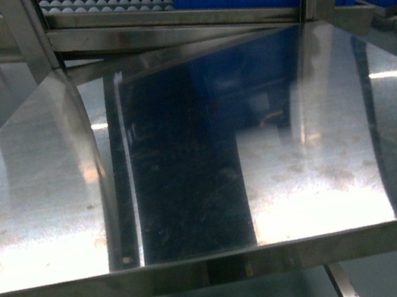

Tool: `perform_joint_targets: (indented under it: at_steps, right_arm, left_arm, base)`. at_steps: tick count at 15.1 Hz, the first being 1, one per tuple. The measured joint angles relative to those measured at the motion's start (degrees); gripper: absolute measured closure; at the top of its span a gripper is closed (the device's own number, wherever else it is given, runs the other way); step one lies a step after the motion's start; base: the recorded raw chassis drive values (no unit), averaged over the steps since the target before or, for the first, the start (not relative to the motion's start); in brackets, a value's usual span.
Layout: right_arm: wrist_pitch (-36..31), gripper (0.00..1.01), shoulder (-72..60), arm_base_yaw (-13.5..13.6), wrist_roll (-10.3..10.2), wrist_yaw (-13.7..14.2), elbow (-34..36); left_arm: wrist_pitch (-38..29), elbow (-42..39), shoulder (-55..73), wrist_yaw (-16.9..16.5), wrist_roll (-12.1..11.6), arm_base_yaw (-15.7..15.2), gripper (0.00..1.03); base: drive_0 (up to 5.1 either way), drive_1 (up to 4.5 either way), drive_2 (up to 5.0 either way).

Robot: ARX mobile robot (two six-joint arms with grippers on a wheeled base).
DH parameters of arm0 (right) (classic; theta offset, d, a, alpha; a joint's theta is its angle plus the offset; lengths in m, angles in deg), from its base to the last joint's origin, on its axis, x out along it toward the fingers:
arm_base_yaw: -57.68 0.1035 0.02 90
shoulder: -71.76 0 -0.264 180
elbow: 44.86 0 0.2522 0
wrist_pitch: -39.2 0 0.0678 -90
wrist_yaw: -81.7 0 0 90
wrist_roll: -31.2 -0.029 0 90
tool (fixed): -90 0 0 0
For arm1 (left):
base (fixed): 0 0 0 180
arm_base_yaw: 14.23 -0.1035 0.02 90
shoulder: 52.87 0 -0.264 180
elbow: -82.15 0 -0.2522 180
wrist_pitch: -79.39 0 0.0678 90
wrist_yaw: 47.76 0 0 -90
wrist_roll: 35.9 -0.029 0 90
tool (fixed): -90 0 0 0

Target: Pick capacitor and pack into box

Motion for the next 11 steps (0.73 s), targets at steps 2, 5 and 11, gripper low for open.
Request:
perform_joint_targets:
  at_steps: [2, 5, 11]
  right_arm:
    - [0.0, 0.03, 0.0, 0.0, 0.0, 0.0, 0.0]
    - [0.0, 0.03, 0.0, 0.0, 0.0, 0.0, 0.0]
    - [0.0, 0.03, 0.0, 0.0, 0.0, 0.0, 0.0]
  left_arm:
    - [0.0, 0.0, 0.0, 0.0, 0.0, 0.0, 0.59]
    - [0.1, 0.0, 0.0, 0.0, 0.0, 0.0, 0.59]
    - [0.1, 0.0, 0.0, 0.0, 0.0, 0.0, 0.59]
  base:
    - [0.0, 0.00, 0.0]
    - [0.0, 0.00, 0.0]
    - [0.0, 0.00, 0.0]
